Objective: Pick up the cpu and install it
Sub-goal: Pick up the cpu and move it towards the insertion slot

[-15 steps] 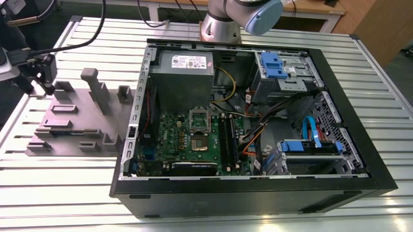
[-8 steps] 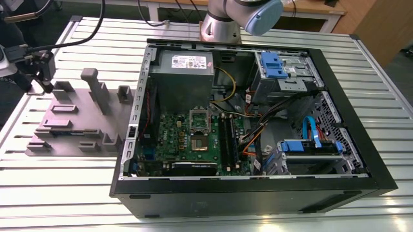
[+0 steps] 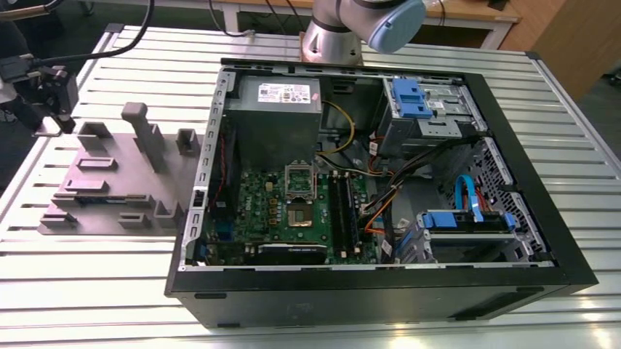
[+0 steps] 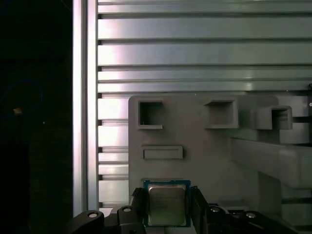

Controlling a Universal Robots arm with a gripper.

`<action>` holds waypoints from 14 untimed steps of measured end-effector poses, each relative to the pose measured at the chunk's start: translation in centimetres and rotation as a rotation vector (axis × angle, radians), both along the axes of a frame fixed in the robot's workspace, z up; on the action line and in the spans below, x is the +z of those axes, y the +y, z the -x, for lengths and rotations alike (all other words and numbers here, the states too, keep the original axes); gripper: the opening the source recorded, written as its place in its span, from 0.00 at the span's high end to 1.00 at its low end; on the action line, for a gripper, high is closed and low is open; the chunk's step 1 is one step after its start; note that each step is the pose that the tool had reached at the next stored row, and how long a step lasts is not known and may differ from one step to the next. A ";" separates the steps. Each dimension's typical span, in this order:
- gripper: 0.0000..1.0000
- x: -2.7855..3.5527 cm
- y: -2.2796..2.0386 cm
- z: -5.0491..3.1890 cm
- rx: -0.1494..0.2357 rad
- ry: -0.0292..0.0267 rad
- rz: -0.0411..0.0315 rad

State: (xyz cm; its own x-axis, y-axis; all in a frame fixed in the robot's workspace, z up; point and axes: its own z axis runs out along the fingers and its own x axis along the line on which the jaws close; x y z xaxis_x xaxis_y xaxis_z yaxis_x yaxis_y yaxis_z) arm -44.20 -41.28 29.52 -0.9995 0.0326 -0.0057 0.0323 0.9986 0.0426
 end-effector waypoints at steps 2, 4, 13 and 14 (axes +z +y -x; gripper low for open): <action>0.53 0.39 0.00 0.00 0.000 -0.0001 0.0000; 0.53 0.79 0.00 0.00 0.000 -0.0001 0.0001; 0.53 2.75 0.01 0.00 0.000 0.0000 0.0001; 0.53 3.00 0.01 0.00 0.000 0.0000 0.0001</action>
